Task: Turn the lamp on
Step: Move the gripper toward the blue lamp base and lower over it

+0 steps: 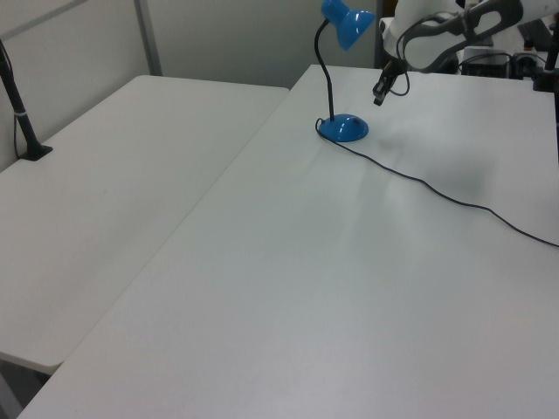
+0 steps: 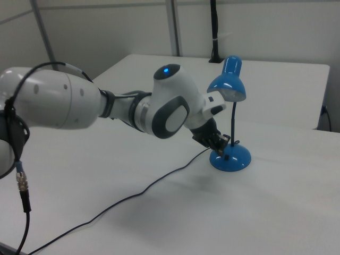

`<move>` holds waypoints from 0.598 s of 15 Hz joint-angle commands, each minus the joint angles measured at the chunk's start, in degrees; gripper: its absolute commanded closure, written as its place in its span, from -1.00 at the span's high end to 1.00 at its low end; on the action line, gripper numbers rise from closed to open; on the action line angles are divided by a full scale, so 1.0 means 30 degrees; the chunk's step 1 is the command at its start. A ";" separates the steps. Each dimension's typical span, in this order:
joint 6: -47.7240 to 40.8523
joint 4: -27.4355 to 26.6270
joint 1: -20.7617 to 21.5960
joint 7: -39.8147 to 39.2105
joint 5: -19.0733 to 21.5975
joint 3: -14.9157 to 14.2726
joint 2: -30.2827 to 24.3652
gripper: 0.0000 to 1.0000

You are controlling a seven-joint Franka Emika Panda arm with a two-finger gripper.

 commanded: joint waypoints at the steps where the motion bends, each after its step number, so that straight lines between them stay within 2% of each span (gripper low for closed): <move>1: 0.3295 0.0291 -0.0297 0.0506 0.0195 -0.0007 0.1580 -1.00; 9: 0.4033 0.2019 -0.0209 0.0536 0.1629 0.0051 0.3195 -1.00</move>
